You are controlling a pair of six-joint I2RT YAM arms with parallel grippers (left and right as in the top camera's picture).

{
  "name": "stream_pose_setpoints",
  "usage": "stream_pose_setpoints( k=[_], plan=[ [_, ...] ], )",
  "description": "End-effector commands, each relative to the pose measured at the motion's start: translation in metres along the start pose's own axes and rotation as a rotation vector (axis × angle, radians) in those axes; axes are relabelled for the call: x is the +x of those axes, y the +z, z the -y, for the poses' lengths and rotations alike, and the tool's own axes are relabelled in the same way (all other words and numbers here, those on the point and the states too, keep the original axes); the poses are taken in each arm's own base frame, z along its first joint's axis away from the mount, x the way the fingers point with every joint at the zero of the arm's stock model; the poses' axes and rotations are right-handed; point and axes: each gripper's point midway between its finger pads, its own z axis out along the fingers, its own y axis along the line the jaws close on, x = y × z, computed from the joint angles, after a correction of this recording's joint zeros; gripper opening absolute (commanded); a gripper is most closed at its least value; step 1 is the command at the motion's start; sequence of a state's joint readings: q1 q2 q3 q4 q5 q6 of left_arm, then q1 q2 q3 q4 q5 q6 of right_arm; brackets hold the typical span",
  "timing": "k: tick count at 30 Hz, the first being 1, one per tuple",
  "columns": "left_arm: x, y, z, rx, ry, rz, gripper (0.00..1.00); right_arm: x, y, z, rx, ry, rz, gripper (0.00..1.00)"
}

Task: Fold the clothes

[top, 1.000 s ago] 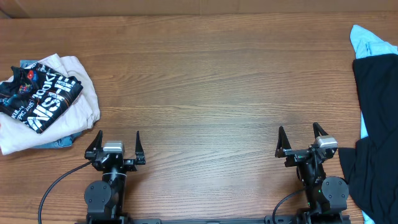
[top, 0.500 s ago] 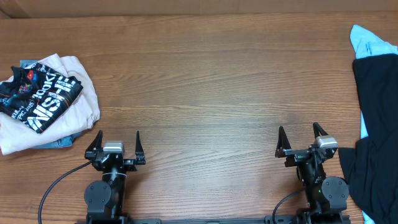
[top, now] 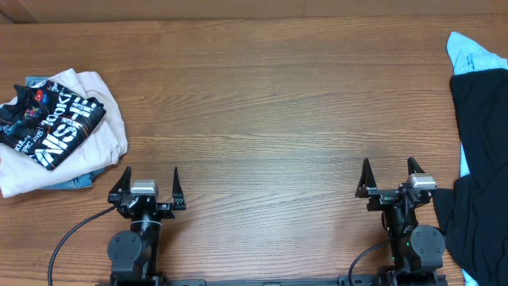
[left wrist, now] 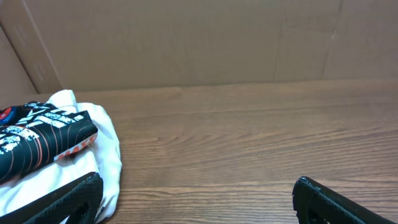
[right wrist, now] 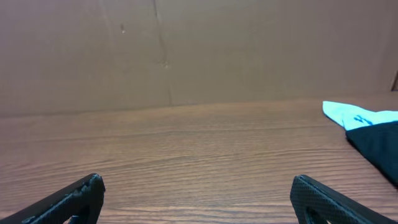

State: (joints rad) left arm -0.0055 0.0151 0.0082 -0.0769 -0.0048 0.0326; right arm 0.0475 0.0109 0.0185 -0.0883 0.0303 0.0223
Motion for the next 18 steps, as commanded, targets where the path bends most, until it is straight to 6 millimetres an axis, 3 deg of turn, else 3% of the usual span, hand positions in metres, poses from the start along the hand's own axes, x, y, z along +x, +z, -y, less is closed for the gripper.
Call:
stream_pose_setpoints(
  k=[1, 8, 18],
  plan=[
    [-0.001, 0.000, 0.003, 0.012, -0.014, 0.006, 1.00, 0.001, 0.000, 0.003, 0.018, -0.001, 0.008, 1.00],
    [-0.008, -0.012, 0.002, 0.013, -0.040, -0.074, 1.00, -0.025, -0.004, 0.012, 0.079, 0.068, 0.059, 1.00],
    [-0.071, -0.020, -0.003, -0.003, -0.057, -0.078, 1.00, -0.076, 0.006, 0.008, 0.087, 0.154, 0.021, 1.00]
  ],
)
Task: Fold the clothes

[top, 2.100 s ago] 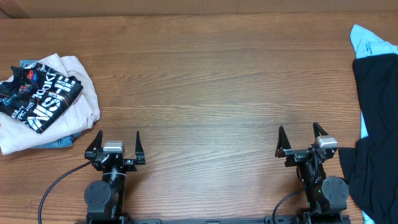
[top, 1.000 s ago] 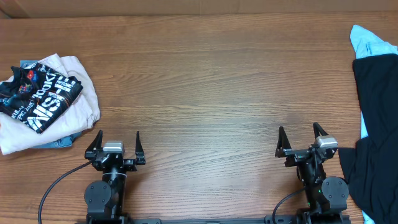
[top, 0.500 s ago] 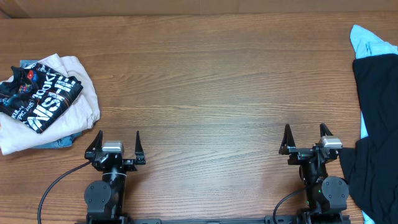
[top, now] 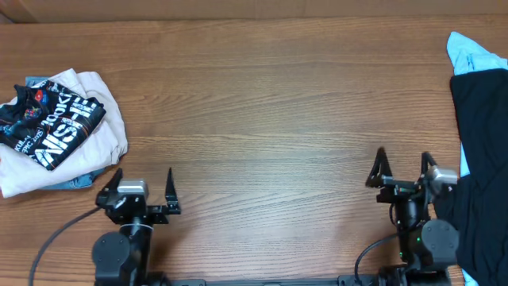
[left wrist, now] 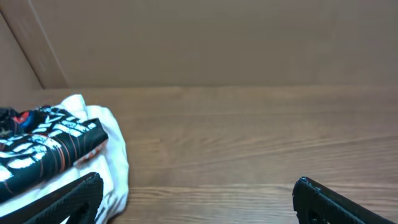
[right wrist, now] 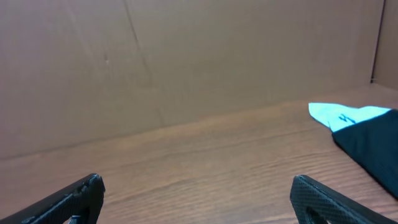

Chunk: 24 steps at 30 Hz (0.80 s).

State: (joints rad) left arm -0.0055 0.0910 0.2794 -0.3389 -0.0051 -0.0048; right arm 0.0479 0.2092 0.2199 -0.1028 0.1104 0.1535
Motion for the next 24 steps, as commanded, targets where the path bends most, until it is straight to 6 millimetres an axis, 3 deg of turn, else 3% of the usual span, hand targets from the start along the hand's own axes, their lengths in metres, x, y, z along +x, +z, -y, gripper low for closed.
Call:
stream_pose_setpoints(
  k=[1, 7, 12, 19, 22, 24],
  plan=[
    [-0.029, 0.002, 0.000, -0.004, -0.020, -0.042, 1.00, -0.032, 0.008, -0.006, 0.015, 0.020, -0.020, 1.00],
    [-0.048, 0.020, 0.000, -0.010, -0.016, -0.222, 1.00, -0.049, 0.041, -0.014, 0.061, 0.000, -0.211, 1.00],
    [-0.052, 0.033, 0.000, -0.013, -0.014, -0.398, 1.00, -0.039, 0.067, -0.011, 0.112, -0.098, -0.465, 1.00],
    [-0.044, 0.043, 0.002, -0.003, -0.015, -0.558, 1.00, -0.002, 0.090, 0.027, 0.246, -0.075, -0.720, 1.00],
    [-0.041, 0.045, 0.006, 0.019, -0.021, -0.571, 1.00, 0.009, 0.084, 0.048, 0.352, 0.007, -0.762, 1.00],
    [-0.042, 0.046, 0.008, 0.028, -0.025, -0.567, 1.00, 0.019, 0.063, 0.089, 0.587, 0.185, -0.780, 1.00]
  ],
)
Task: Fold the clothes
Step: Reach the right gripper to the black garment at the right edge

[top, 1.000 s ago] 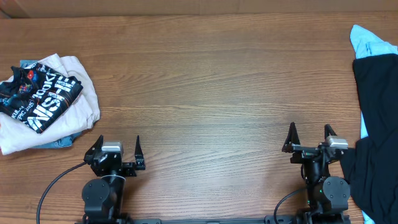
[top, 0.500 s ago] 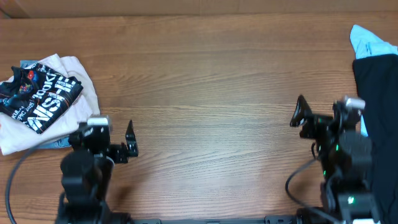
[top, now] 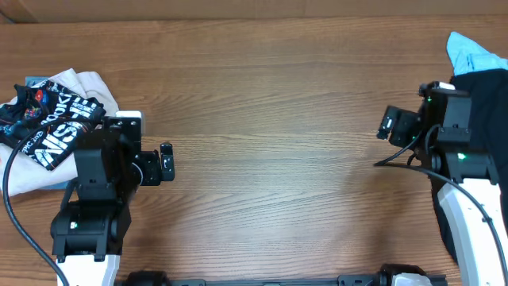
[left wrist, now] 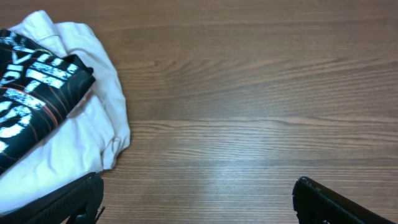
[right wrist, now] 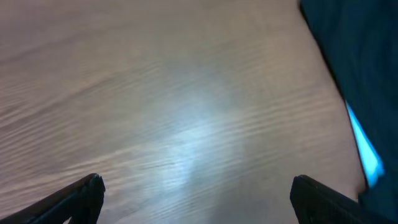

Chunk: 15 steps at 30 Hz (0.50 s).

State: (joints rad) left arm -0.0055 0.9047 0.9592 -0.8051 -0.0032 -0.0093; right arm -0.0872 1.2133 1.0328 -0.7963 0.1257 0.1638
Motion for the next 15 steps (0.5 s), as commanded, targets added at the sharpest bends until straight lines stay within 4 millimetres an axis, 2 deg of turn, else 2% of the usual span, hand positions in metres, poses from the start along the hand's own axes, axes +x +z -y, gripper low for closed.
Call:
stream_pose_setpoints(
  k=[1, 4, 7, 8, 11, 15],
  plan=[
    [-0.012, -0.007, 0.007, 0.035, -0.013, 0.032, 1.00, 0.006, 0.000, 0.058, 0.187, 0.334, -0.025, 1.00],
    [-0.013, -0.007, 0.007, 0.037, -0.017, 0.037, 1.00, 0.034, 0.015, 0.096, 0.289, 0.480, -0.111, 1.00],
    [-0.015, -0.007, 0.007, 0.037, -0.017, 0.043, 1.00, 0.072, 0.032, 0.124, 0.387, 0.592, -0.214, 1.00],
    [-0.015, -0.007, 0.008, 0.038, -0.017, 0.043, 1.00, 0.092, 0.039, 0.141, 0.463, 0.635, -0.261, 1.00],
    [-0.015, -0.007, 0.011, 0.057, -0.016, 0.043, 1.00, 0.115, 0.049, 0.161, 0.537, 0.686, -0.324, 1.00],
    [-0.015, -0.007, 0.011, 0.059, -0.016, 0.043, 1.00, 0.127, 0.060, 0.174, 0.568, 0.719, -0.369, 1.00]
  ],
)
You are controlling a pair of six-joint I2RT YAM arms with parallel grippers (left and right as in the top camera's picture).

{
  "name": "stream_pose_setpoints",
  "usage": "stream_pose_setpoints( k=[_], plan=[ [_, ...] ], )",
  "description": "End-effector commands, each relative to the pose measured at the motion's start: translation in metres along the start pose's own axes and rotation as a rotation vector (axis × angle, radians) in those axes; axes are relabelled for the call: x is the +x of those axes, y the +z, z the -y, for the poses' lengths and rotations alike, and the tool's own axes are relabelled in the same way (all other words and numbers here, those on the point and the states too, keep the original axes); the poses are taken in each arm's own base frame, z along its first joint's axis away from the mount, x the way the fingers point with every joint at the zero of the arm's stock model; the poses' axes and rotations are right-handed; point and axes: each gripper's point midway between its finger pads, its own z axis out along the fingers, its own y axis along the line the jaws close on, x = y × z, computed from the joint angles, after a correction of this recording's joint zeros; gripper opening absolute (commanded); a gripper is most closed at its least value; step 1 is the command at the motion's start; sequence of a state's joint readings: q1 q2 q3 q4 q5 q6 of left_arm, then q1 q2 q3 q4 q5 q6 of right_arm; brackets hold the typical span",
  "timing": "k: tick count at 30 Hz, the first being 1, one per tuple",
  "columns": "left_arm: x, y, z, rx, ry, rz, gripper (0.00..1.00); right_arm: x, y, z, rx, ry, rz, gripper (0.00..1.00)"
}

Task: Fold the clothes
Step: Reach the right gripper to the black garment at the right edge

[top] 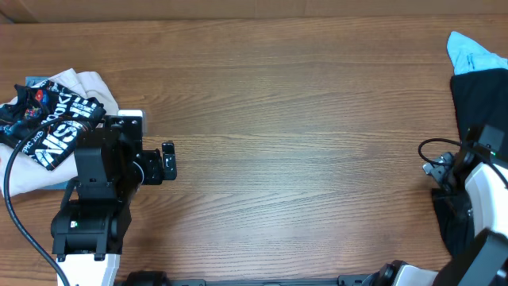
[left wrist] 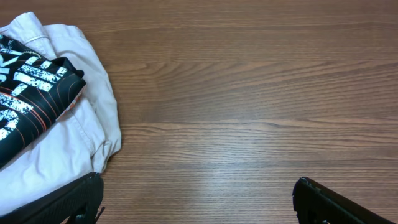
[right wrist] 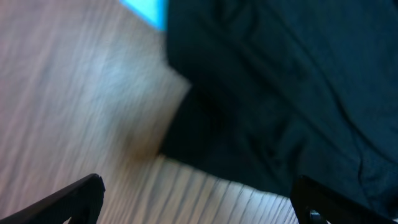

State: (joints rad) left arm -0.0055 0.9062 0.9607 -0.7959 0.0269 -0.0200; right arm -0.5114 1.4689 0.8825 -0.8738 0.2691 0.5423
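Note:
At the table's left lies a pile: a white garment (top: pixel 97 89) with a black printed shirt (top: pixel 49 127) on top and a bit of blue denim under it. My left gripper (top: pixel 143 165) hangs open just right of the pile, its jaws wide apart (left wrist: pixel 199 205) over bare wood with the white garment (left wrist: pixel 68 137) beside the left finger. A black garment (top: pixel 480 111) lies along the right edge over a light blue one (top: pixel 468 52). My right gripper (top: pixel 451 173) is open (right wrist: pixel 199 202) at the black garment's (right wrist: pixel 280 93) left edge, holding nothing.
The wooden table (top: pixel 294 119) stretches between the two piles. A brown cardboard wall runs along the far edge. The left arm's cable trails toward the near-left edge. The right wrist view is blurred.
My right gripper has moved from beside the upper part of the black garment to its lower left edge, and now looks onto black cloth. The left gripper has barely shifted.
Both grippers were parked open at the near edge. Then they stood slightly further out. Then the left was beside the white pile and the right next to the black garment's upper part. Now the right is at that garment's lower left edge.

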Motion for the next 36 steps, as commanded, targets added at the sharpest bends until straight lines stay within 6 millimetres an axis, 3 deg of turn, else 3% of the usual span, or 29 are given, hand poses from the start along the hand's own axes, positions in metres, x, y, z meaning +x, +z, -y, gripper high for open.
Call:
stream_pose_setpoints(
  k=[1, 12, 15, 16, 21, 24, 27, 32, 33, 36],
  plan=[
    [-0.012, -0.007, 0.006, 0.029, -0.005, 0.034, 1.00, -0.007, 0.014, 0.010, 0.050, 0.064, -0.001, 1.00],
    [-0.012, -0.007, 0.007, 0.033, -0.005, 0.034, 1.00, 0.015, 0.052, 0.016, 0.100, 0.050, -0.071, 1.00],
    [-0.012, -0.007, 0.007, 0.033, -0.004, 0.034, 0.99, 0.021, 0.058, 0.018, 0.109, 0.046, -0.083, 0.96],
    [-0.012, -0.007, 0.007, 0.033, -0.004, 0.035, 0.99, 0.021, 0.058, 0.019, 0.109, 0.046, -0.084, 0.89],
    [-0.012, -0.007, 0.007, 0.033, -0.004, 0.034, 0.97, 0.022, 0.058, 0.019, 0.110, 0.045, -0.086, 0.30],
    [-0.012, -0.007, 0.007, 0.033, -0.004, 0.036, 0.97, 0.022, 0.058, 0.019, 0.110, 0.045, -0.086, 0.08],
    [-0.015, -0.007, 0.007, 0.033, -0.004, 0.044, 0.97, 0.020, 0.055, 0.015, 0.091, 0.042, -0.091, 0.04],
    [-0.020, -0.008, 0.007, 0.033, -0.003, 0.066, 0.97, -0.013, 0.005, -0.016, 0.008, -0.021, -0.016, 0.04],
    [-0.021, -0.008, 0.007, 0.033, -0.003, 0.069, 0.97, -0.028, -0.023, -0.032, -0.040, -0.068, 0.041, 0.04],
    [-0.020, -0.007, 0.007, 0.033, -0.003, 0.068, 0.97, -0.046, -0.081, -0.066, -0.148, -0.187, 0.146, 0.04]
  ],
)
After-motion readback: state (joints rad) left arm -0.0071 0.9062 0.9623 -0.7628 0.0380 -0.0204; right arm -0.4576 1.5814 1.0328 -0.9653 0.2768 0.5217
